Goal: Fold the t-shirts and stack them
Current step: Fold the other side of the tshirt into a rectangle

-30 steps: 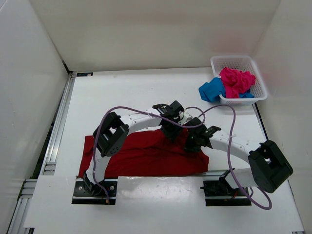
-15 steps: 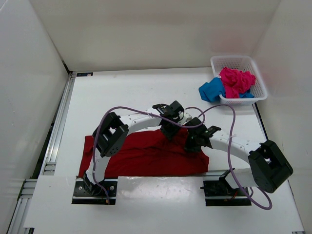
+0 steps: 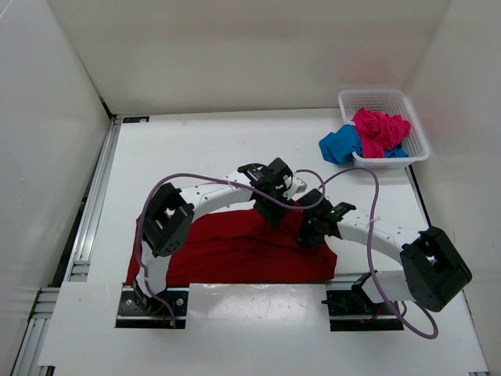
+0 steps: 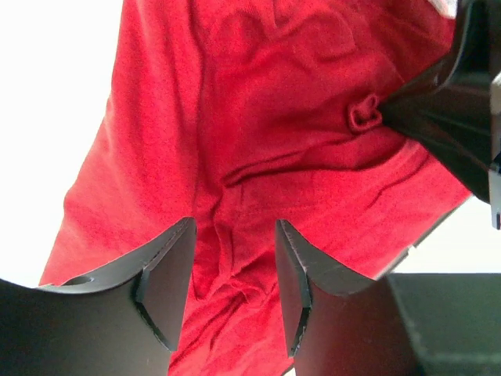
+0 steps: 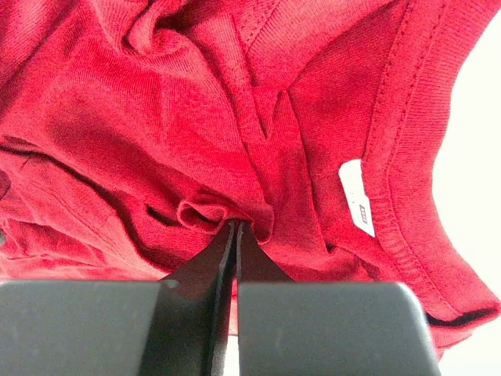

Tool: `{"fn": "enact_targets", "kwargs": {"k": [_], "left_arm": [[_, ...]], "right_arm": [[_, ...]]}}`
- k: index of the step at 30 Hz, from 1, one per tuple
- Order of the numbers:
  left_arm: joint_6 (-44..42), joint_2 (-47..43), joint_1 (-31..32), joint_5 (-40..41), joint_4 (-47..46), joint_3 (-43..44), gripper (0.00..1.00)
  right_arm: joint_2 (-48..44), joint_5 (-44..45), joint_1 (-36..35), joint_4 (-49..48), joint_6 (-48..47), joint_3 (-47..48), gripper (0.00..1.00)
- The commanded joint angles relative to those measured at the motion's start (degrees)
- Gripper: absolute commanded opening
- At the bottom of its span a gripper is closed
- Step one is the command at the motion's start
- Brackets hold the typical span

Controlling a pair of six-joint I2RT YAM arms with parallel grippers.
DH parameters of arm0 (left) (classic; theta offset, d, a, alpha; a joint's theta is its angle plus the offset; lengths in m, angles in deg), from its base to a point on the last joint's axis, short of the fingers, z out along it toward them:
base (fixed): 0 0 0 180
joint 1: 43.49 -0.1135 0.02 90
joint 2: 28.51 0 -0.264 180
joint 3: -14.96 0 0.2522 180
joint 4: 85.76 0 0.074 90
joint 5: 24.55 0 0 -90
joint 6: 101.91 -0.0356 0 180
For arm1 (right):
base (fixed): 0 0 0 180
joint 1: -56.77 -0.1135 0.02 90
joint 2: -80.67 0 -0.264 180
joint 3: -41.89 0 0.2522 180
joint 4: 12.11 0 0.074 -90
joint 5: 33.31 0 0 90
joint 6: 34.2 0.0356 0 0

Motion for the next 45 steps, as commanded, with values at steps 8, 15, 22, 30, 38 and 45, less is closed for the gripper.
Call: {"fn": "enact_targets", "kwargs": {"k": [8,15,22,30,38,45], "left_arm": [[0.0,2.1,0.2,0.7,1.2,1.0,0.62],[0.0,3.5,0.2,-2.9,1.2,0.7,0.39],[0.0,0.7,0.2,-2.9,1.7,0.7,0.18],[0.0,-1.1,0.2,-6.7,1.7,-2.1,0.11],[0.0,-10.1,0.2,-7.3,2.3,-6.6,0.11],[0.0,-12.7,0.2,-8.6,3.4,-10.2,0.11]], "right_arm": [[-0.7,1.6,0.3,3.6,-1.3,1.3,0.0],[-0.7,2.2,0.3,4.2,-1.3,1.3,0.0],[-0.7,2.2,0.3,4.2,-1.3,1.3,0.0],[-0.7,2.7,0.3,4.7,-1.8,1.9,0.0],[-5.0,4.7,-0.2,7.3,-3.4,3.0,0.0],[-8.8,7.7,-3.3,11.1,-4.7,2.9,0.0]]}}
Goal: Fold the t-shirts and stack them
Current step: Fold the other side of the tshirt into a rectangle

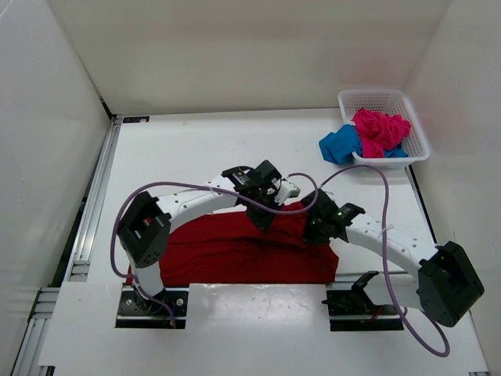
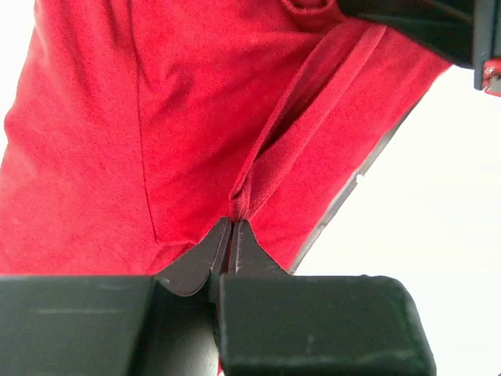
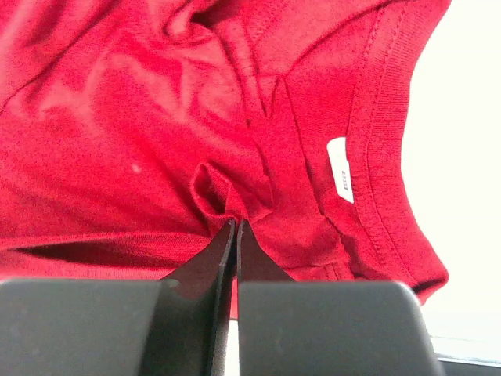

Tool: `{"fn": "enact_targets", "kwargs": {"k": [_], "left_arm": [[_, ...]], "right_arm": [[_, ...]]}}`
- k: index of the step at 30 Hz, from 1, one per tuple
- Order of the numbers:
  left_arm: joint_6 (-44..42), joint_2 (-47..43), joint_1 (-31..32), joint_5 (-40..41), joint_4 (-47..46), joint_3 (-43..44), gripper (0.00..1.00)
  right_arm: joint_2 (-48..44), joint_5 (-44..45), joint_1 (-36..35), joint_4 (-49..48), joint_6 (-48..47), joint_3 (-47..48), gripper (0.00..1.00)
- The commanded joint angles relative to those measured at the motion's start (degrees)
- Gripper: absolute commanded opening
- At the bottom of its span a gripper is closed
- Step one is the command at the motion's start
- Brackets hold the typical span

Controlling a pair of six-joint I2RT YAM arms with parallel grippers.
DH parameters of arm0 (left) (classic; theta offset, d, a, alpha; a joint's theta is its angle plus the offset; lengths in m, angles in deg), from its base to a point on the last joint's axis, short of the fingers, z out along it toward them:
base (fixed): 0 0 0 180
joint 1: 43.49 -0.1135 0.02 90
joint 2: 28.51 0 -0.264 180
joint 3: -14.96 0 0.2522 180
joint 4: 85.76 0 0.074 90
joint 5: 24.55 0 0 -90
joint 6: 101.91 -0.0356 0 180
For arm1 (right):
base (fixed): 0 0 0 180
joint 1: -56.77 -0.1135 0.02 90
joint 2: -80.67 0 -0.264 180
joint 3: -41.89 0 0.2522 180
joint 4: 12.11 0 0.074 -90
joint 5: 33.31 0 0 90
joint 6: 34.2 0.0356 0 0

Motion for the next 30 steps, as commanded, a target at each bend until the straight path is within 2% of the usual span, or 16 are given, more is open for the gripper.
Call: {"fn": "enact_targets", "kwargs": {"k": [1,8,11,18,21,24,25,27,30], "left_arm": [[0.0,-2.1,0.2,-1.6,1.1,-2.7,0.11],[0.0,-3.7,1.8,-2.2,2.3,-7.1,0.11],[0.0,-5.1,2.4,1.2,2.3,-8.5,0.11],[0.0,-7.3,4.1,3.7,2.8,-12.1,0.11],[0.0,-6.0,5.1,5.3,0.8,-12.9,0.11],[0.0,-5.4,5.7,5.9,0.8,-12.9,0.17],[0.0,-5.4,5.7,5.9,0.8,-13.5,0.2],[0.0,-6.6,5.7,4.5,1.5,-14.2,0.26],[0.0,-7.9,6.2,2.8,3.2,-15.7,0.32]], "right_arm": [[-1.7,3.2,-1.4,5.2,-1.7,1.3,0.0],[-2.2,3.9,-5.3,5.2,0.5,-1.0,0.0],[-3.5,5.5,-8.4,7.0,2.6,-0.3,0.0],[-2.2,4.7,-12.7,8.8,7.0,0.2,0.0],[-0.5,4.7,-13.5,8.8,8.3,-1.3,0.06],[-1.2,4.2,-14.0,7.4,7.8,-2.5,0.21],[-3.1,4.2,-14.9,7.4,7.1,-2.5,0.32],[-5.9,4.2,-15.6,6.9,6.4,-4.0,0.4],[-13.1,4.2,-15.6,6.4,5.0,-5.9,0.44]]}}
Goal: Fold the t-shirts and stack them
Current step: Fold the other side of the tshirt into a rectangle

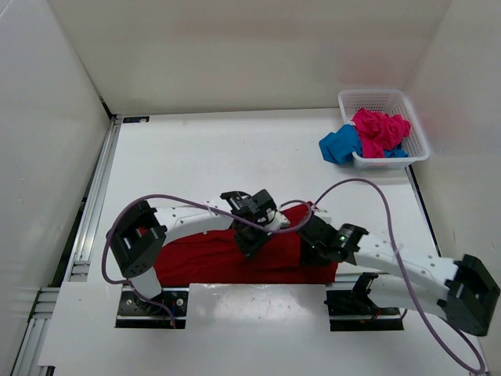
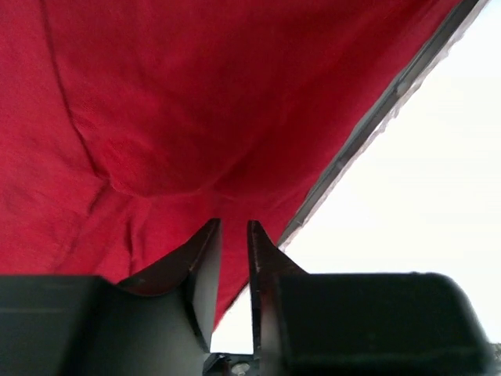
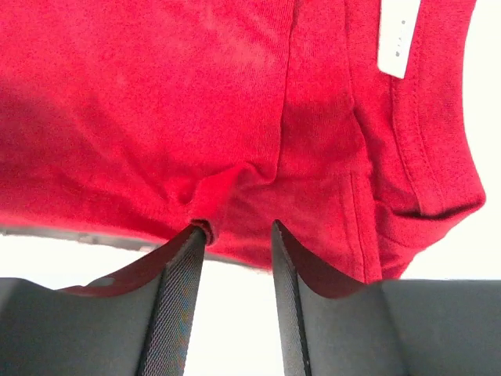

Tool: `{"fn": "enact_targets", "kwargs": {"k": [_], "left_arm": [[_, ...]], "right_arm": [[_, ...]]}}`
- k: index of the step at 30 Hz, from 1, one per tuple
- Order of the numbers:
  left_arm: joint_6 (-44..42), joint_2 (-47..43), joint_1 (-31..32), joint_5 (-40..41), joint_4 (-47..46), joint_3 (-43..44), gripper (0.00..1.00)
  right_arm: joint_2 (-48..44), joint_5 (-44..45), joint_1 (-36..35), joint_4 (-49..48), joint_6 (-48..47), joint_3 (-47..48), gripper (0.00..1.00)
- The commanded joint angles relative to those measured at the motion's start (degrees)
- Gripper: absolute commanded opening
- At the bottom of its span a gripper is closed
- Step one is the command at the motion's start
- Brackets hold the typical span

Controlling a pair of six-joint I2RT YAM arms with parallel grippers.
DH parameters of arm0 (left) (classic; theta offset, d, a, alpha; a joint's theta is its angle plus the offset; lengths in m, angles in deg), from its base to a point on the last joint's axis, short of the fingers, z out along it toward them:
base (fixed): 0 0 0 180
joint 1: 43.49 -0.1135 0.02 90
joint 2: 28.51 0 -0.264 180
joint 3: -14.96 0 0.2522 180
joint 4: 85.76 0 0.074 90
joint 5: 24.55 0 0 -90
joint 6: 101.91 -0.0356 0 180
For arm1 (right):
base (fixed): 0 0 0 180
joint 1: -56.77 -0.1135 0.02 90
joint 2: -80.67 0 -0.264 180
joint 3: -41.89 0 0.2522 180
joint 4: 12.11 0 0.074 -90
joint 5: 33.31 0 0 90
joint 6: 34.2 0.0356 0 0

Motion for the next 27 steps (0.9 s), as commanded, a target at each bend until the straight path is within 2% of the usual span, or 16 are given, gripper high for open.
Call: {"fn": "enact_targets", "kwargs": {"k": [1,3,7,9,12,15,16,17,18,19,21,22,23,25,26,27], "left_arm": [[0.0,-3.0,0.5,-1.9,2.7,-2.5,0.34],[0.0,-4.9,0.5,-3.8,5.5,-3.1,0.4],[0.0,-8.1,0.5,-4.0,8.8,-3.6,0.42],[0.0,-8.8,0.5,-0.1,6.2,-3.6,0.44],[0.0,-7.8,0.5,2.5,2.8,-1.6,0.44],[0.0,-7.1,-5.4,0.9,2.0,1.5,0.44],[0.0,-7.1,-7.5,0.8,1.5,2.1,0.44],[0.0,-8.8,-12.2,0.8,1.5,2.6,0.44],[0.0,-9.6,-14.8,2.0,1.5,2.6,0.46],[0.0,-10.6,-17.3,6.3,1.0,2.6,0.53],[0.0,-13.5,-24.8,14.2,-0.1,0.7,0.62],[0.0,-14.3,-27.5,21.5,-1.7,-0.5,0.64],[0.0,-16.2,-32.8,25.1,-2.8,-3.8,0.67],[0.0,-18.0,-38.9,30.4,-4.8,-7.4,0.67],[0.0,-18.8,-45.1,30.5,-6.7,-9.2,0.67],[0.0,-20.2,-48.2,30.5,-7.7,-12.5,0.67]], "right_arm": [[-9.7,2.1,-0.3,-0.5,-1.2,-1.1,0.44],[-12.9,4.8,-0.3,-1.0,-1.2,-2.3,0.36],[-16.7,9.8,-0.3,-3.0,1.6,-2.3,0.23],[-15.4,9.8,-0.3,-4.6,2.8,-2.3,0.14],[-11.4,10.4,-0.3,-5.8,3.9,-0.4,0.1],[-6.5,13.8,-0.3,-3.4,7.5,2.3,0.07],[-4.2,15.5,0.5,-1.5,8.8,3.5,0.1],[-3.0,18.0,1.3,0.5,9.4,6.2,0.19],[-1.9,18.7,2.6,2.9,9.4,7.6,0.31],[0.6,18.7,6.1,2.9,7.0,9.0,0.52],[5.1,17.3,10.8,2.9,2.9,13.4,0.61],[6.9,14.2,16.1,2.3,-1.3,15.1,0.65],[8.8,12.6,18.5,2.2,-3.1,17.9,0.67],[14.2,9.1,24.3,1.0,-7.5,20.1,0.69],[15.8,6.5,25.5,0.4,-8.7,20.8,0.69],[18.6,5.7,27.2,-0.2,-9.5,20.8,0.69]]}}
